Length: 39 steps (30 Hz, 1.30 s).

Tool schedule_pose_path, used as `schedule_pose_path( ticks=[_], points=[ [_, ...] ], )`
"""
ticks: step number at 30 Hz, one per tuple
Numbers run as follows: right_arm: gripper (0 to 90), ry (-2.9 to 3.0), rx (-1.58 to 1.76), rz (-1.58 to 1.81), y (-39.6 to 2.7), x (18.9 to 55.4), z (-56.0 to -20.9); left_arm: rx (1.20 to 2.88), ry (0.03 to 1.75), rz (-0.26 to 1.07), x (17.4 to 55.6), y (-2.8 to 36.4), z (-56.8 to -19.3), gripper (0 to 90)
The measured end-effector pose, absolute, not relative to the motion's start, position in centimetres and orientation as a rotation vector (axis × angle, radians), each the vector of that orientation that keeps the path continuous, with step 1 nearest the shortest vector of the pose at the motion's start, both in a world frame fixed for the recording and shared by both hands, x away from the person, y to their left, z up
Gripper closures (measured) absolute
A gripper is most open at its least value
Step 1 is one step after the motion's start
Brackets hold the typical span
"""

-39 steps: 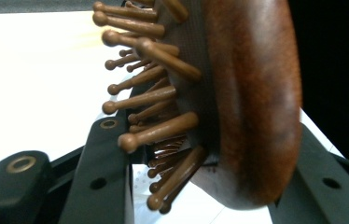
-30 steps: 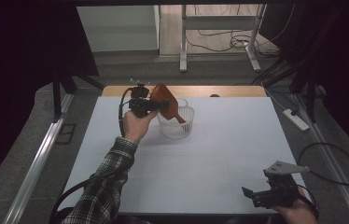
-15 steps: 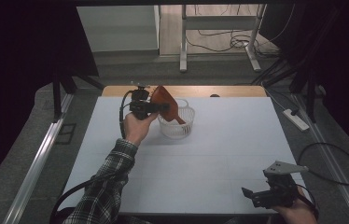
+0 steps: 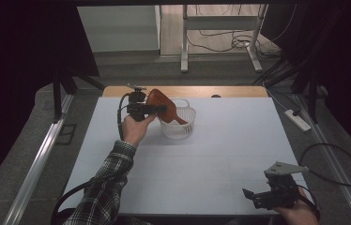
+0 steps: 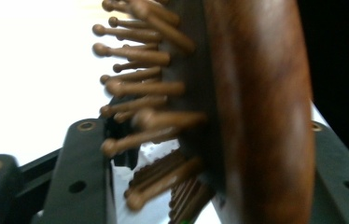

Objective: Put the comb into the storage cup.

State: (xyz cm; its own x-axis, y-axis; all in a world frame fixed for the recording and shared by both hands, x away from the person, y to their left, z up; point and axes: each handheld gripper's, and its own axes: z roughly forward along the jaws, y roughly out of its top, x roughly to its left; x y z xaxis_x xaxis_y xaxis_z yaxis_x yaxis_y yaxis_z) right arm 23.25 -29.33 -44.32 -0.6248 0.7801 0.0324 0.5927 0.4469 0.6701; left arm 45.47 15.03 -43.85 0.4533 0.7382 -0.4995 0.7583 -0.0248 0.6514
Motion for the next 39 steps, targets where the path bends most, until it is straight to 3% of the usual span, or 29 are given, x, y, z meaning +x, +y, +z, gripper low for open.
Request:
schedule_pose_path(
  ticks=[10,27,39],
  points=[
    [0.0,2.421,1.181,0.953,-29.3,23.3,-44.3,1.758,1.286,0.009,45.6,15.4,-44.3,36.7],
    [0.0,2.416,1.178,0.951,-29.3,23.2,-44.3,1.886,1.191,0.132,45.2,15.0,-43.4,10.6],
    [0.0,2.410,1.180,0.947,-29.3,23.2,-44.3,1.980,1.145,0.222,44.6,15.2,-42.7,4.5]
  ],
)
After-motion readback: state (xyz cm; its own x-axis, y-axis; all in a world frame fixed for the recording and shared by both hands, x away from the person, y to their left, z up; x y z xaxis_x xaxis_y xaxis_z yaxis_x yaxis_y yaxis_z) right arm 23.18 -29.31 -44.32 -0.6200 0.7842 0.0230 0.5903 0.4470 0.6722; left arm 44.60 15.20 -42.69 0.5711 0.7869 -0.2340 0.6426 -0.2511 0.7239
